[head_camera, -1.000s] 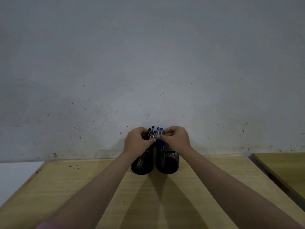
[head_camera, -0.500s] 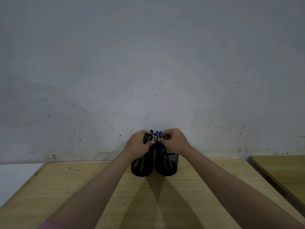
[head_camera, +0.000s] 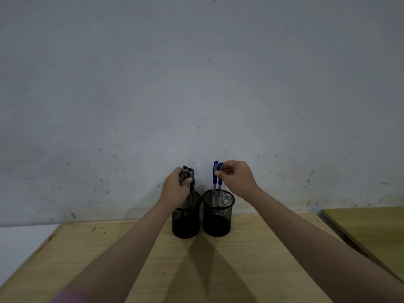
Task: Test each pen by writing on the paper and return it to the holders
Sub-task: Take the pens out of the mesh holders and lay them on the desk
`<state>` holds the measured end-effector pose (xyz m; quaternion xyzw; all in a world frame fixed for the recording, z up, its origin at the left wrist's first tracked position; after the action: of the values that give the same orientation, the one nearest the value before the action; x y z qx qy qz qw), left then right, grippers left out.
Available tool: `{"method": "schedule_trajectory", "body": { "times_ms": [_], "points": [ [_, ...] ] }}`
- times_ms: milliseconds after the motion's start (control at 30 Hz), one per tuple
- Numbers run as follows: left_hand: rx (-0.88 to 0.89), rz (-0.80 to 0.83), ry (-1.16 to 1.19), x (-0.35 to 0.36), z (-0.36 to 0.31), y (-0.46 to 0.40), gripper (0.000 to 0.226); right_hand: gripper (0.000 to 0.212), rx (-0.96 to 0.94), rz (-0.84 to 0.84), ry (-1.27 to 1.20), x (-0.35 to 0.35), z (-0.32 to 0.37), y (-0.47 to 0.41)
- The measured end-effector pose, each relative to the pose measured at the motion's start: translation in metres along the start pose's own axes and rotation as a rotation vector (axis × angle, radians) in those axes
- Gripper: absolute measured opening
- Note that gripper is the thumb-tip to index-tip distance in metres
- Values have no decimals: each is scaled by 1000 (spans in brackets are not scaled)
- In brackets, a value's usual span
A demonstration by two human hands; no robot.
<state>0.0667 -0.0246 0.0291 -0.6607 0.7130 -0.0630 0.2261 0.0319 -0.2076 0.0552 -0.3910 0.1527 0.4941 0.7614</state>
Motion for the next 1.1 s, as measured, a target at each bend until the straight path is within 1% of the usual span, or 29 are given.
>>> {"method": "schedule_trajectory", "body": {
  "times_ms": [133, 200, 233, 333, 400, 467, 567, 633, 733, 767, 867, 933, 1000, 1067, 1100],
  "points": [
    [62, -97, 98, -13, -27, 1, 7, 12, -58, -92, -34, -25, 23, 4],
    [91, -124, 159, -21, -47, 4, 2, 8, -79, -141, -74, -38, 37, 7],
    [103, -146, 194, -25, -56, 7, 4, 7, -86, -158, -103, -43, 44, 9],
    [124, -212, 293, -37, -80, 21, 12, 2, -91, -160, -215, -57, 65, 23],
    [118, -247, 329, -44, -90, 35, 19, 4, -84, -144, -278, -61, 76, 37],
    [98, -283, 369, -51, -93, 51, 16, 5, -64, -115, -322, -61, 81, 54],
    [-7, -373, 478, -59, -78, 74, 10, 5, 17, -88, -359, -50, 75, 82],
    [-113, -435, 530, -61, -59, 90, 14, 6, 107, -77, -384, -37, 63, 102],
    [-285, -487, 570, -57, -24, 112, 17, 16, 289, -72, -374, -10, 34, 129],
    [-339, -501, 585, -54, -11, 119, 21, 18, 343, -80, -369, -2, 24, 137],
    [-462, -543, 658, -46, 25, 135, 30, 10, 484, -132, -384, 14, 1, 156],
    [-480, -579, 711, -42, 38, 143, 28, 25, 548, -152, -417, 20, -8, 164],
    [-466, -588, 742, -41, 41, 151, 34, 36, 571, -144, -401, 23, -15, 168],
    [-443, -565, 687, -43, 44, 156, 43, 35, 586, -145, -362, 24, -21, 168],
    [-430, -543, 634, -46, 45, 158, 44, 33, 598, -149, -346, 24, -24, 168]
  ]
}}
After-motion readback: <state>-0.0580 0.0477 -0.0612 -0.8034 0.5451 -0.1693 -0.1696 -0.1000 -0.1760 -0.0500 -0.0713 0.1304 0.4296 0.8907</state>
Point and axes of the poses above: each hand's wrist, its own y-axis away from the middle knuckle, its own x-axis out of the palm, z = x × y, the point moved 4 cm from there along -y, towards the middle knuckle, and after that the axes turned 13 degrees about y, right-handed, at the moved point
